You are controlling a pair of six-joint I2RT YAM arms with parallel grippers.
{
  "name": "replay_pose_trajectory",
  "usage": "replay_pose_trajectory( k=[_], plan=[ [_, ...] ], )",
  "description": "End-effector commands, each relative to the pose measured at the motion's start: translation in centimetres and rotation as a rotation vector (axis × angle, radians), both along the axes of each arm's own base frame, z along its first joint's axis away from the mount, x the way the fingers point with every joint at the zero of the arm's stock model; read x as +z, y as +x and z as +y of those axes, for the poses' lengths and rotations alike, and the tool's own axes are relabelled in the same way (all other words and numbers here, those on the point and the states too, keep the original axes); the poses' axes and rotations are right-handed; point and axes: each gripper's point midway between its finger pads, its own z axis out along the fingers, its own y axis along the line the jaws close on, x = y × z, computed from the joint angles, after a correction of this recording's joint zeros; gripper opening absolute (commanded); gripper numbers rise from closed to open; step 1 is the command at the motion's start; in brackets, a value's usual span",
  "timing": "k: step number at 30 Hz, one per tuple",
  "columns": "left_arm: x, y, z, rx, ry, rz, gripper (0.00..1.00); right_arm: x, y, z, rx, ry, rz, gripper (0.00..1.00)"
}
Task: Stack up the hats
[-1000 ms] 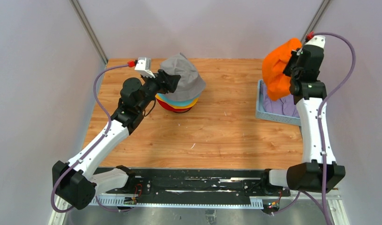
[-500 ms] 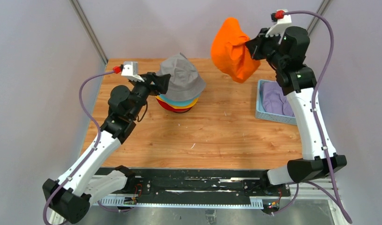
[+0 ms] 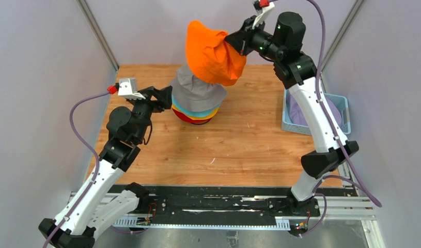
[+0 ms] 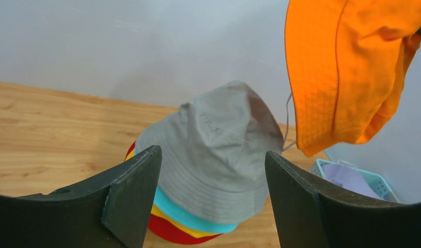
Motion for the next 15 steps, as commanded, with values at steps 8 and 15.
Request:
replay_pose_trajectory(
  k=[8,15],
  plan=[
    [-0.7,-1.2,2.6,0.103,0.033,0.007,0.78,-0.6,-0.5,5.6,0.149,-0.03,-0.004,0.01],
    [-1.4,-1.5,3.1,0.121,0.031,0.012,0.78,-3.3,0.7,8.4,0.189,-0.06,0.036,0.01]
  ],
)
